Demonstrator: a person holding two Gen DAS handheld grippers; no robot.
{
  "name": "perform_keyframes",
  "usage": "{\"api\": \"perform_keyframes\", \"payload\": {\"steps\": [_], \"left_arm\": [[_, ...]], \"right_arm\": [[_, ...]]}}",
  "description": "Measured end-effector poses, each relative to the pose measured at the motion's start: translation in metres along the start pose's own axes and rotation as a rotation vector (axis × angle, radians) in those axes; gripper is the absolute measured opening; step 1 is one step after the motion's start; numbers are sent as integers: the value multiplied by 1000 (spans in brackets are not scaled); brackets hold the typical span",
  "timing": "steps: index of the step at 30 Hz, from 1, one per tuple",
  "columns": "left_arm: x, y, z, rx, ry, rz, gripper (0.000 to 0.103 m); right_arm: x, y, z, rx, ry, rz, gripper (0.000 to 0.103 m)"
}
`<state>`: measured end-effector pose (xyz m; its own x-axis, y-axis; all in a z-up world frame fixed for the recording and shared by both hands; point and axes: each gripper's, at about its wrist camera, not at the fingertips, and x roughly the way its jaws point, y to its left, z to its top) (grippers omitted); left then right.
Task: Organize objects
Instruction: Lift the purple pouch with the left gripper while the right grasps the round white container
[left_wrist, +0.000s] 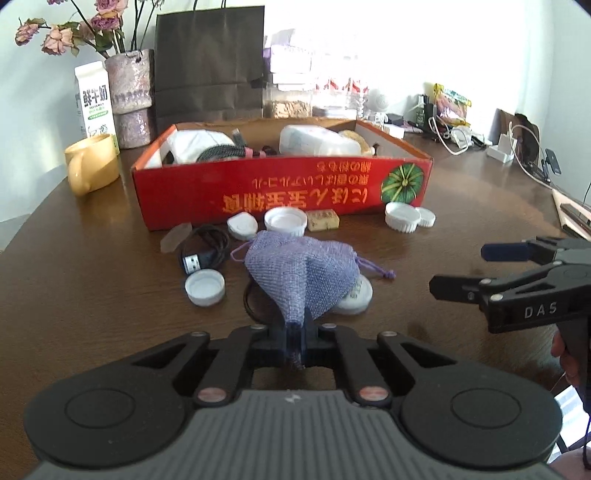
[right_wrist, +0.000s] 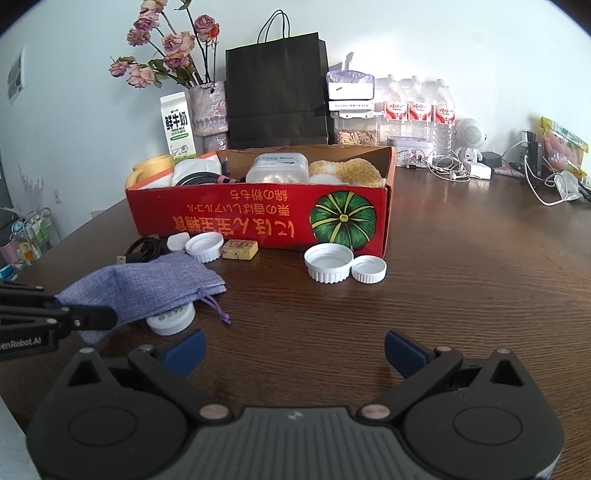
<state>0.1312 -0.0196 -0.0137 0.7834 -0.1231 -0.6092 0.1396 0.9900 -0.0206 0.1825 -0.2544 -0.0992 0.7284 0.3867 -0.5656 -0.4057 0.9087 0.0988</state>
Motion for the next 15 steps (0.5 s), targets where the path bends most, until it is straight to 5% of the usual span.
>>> {"api": "perform_keyframes", "payload": {"steps": [15], "left_arm": [[-21, 20, 17, -62, -72, 80, 6]], "right_arm": [[11, 15, 10, -69, 12, 116, 103]]}}
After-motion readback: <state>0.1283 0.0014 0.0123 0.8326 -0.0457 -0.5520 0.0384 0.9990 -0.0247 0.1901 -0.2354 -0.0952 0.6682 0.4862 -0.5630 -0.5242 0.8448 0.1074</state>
